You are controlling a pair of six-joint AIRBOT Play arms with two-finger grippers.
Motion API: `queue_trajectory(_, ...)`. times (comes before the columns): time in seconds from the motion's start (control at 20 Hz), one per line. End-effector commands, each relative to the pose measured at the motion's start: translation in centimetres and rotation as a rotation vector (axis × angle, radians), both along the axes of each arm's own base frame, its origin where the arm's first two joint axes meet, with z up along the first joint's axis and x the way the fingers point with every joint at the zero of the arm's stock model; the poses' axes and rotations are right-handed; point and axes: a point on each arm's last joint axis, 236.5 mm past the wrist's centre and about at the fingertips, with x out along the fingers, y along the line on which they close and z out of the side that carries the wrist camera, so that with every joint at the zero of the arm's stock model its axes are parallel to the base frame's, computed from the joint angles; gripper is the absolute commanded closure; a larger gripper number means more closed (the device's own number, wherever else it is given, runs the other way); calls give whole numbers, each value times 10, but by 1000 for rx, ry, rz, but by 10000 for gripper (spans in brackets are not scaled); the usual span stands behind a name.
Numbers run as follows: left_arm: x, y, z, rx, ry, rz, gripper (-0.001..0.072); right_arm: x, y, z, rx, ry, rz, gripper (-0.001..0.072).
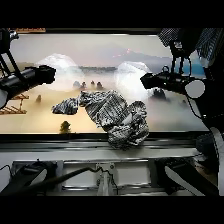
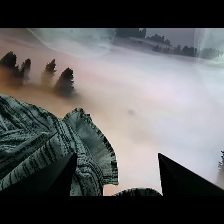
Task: Fold the clothes and pants, and hang the long-sleeved shirts on hangers.
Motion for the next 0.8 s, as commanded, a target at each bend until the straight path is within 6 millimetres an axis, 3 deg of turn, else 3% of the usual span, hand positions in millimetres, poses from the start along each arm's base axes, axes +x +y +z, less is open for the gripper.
queue_trajectory(0.0,0,0,0,0,1,-1,381,-1,0,0,0,2,1,138)
queue_trajectory(0.75,2,0,1,-1,-8,2,381,-1,0,0,0,2,1,138)
